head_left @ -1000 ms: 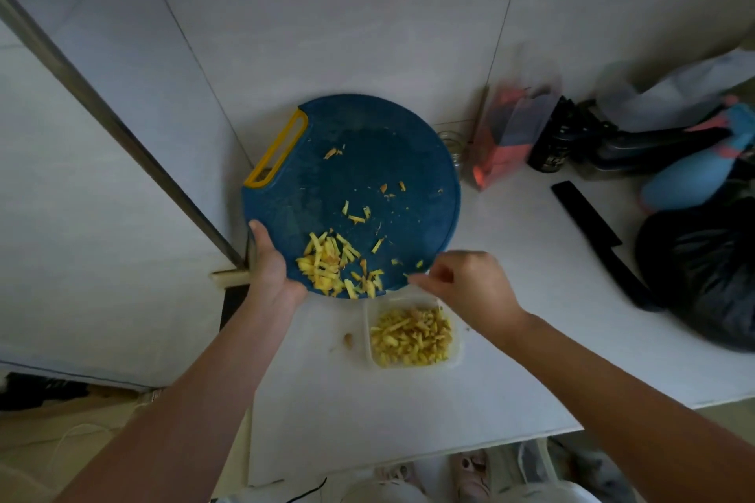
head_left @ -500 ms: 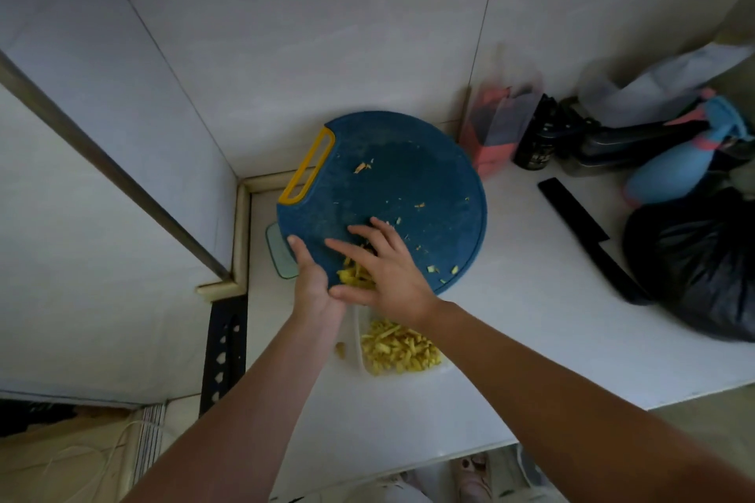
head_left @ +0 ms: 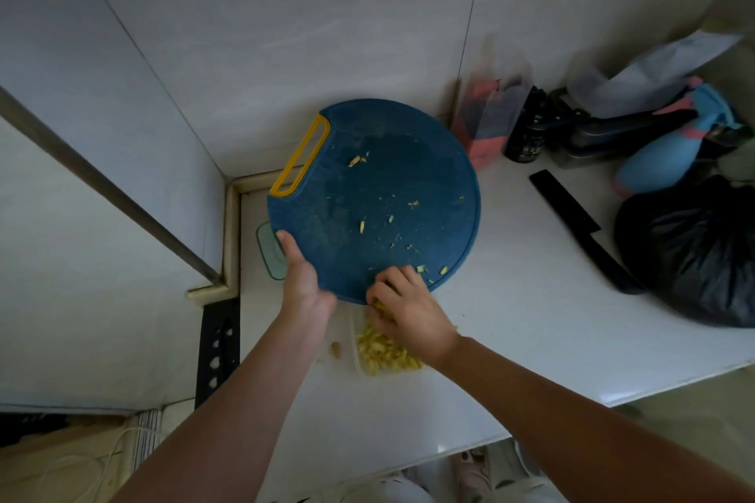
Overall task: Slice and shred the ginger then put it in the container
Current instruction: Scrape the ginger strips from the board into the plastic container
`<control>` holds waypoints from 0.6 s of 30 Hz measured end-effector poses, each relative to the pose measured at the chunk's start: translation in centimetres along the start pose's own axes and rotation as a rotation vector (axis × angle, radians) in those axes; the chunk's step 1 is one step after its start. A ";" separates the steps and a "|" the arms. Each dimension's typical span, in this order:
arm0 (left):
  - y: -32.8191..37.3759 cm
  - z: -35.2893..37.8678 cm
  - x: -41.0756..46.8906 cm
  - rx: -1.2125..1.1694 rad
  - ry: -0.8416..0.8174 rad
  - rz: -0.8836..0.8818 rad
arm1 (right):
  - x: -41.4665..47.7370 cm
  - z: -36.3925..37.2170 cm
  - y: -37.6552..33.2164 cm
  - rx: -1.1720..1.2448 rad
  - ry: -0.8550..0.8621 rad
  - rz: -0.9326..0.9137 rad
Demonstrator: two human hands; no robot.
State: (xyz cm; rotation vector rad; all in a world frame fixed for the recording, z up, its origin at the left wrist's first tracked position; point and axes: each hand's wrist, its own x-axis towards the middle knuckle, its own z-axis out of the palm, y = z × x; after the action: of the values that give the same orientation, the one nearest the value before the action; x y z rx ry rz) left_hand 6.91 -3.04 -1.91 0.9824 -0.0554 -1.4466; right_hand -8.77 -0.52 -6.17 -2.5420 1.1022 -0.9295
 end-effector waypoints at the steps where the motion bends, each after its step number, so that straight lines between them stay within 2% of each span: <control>1: 0.2 -0.2 0.2 0.010 -0.001 0.014 | -0.6 -0.2 0.0 0.005 -0.011 -0.008; 6: 1.0 -0.6 0.5 0.042 -0.014 0.053 | -2.5 -2.2 -0.1 0.100 -0.117 -0.015; 10: 1.4 -0.9 0.6 0.070 -0.045 0.016 | 1.6 -4.7 0.9 0.131 -0.013 0.002; 14: 1.8 -0.6 0.2 0.123 -0.144 0.019 | 9.5 -7.0 4.2 0.008 0.009 0.102; 16: 2.0 -0.6 0.2 0.150 -0.191 0.004 | 12.5 -8.0 5.4 -0.072 -0.056 0.157; 18: 2.2 -0.6 0.2 0.166 -0.197 -0.008 | 14.1 -8.6 6.0 -0.181 -0.160 0.113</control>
State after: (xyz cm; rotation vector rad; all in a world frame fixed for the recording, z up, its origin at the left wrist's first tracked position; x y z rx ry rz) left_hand 9.02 -3.29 -1.15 0.9713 -0.3204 -1.5618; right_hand -10.30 -14.44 4.47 -2.6085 1.3173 -0.6115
